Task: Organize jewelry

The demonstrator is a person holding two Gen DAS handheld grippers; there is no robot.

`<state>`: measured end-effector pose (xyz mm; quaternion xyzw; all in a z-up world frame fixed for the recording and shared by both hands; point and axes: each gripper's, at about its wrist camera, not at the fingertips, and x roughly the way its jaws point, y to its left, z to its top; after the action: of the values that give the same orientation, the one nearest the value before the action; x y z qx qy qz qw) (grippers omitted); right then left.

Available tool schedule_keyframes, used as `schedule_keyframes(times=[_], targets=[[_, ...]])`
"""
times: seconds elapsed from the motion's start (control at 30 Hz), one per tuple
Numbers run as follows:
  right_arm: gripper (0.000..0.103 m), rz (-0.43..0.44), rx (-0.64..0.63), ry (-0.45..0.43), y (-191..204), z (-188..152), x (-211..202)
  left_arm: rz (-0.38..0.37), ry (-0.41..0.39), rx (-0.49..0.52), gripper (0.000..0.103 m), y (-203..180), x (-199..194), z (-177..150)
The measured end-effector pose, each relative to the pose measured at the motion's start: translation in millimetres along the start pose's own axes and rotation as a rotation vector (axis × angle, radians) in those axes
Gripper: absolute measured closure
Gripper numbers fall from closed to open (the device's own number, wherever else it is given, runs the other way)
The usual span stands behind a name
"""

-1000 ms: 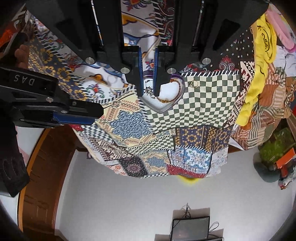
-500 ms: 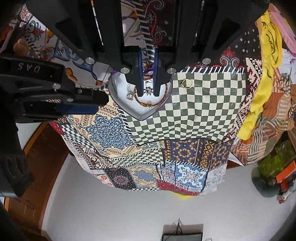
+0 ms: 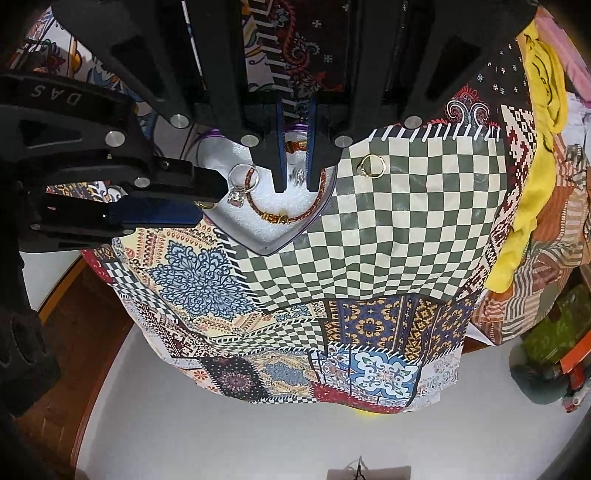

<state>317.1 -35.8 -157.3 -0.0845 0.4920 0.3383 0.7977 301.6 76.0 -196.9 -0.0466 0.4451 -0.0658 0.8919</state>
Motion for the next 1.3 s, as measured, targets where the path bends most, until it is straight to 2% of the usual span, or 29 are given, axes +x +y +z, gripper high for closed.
schedule_keyframes(times=[0.3, 0.43, 0.77, 1.07, 1.1, 1.23, 1.3], targets=[[0.079, 0.012, 0.016, 0.01, 0, -1, 1, 0.007, 0.004, -0.027, 0.095, 6, -3, 1], [0.07, -0.013, 0.012, 0.012, 1, -1, 0, 0.009, -0.011, -0.018, 0.094, 3, -12, 1], [0.069, -0.041, 0.011, -0.045, 0, -1, -23, 0.022, -0.064, 0.01, 0.094, -6, -47, 1], [0.069, -0.081, -0.004, -0.137, 1, -10, -68, 0.004, -0.114, 0.042, 0.093, -26, -86, -2], [0.069, -0.089, -0.005, -0.149, 1, -12, -75, 0.0, -0.12, 0.048, 0.093, -30, -92, -3], [0.069, -0.105, -0.006, -0.187, -1, -21, -95, -0.013, -0.144, 0.067, 0.08, -45, -108, -9], [0.069, -0.117, -0.003, -0.208, -3, -29, -107, -0.023, -0.149, 0.08, 0.079, -54, -115, -12]])
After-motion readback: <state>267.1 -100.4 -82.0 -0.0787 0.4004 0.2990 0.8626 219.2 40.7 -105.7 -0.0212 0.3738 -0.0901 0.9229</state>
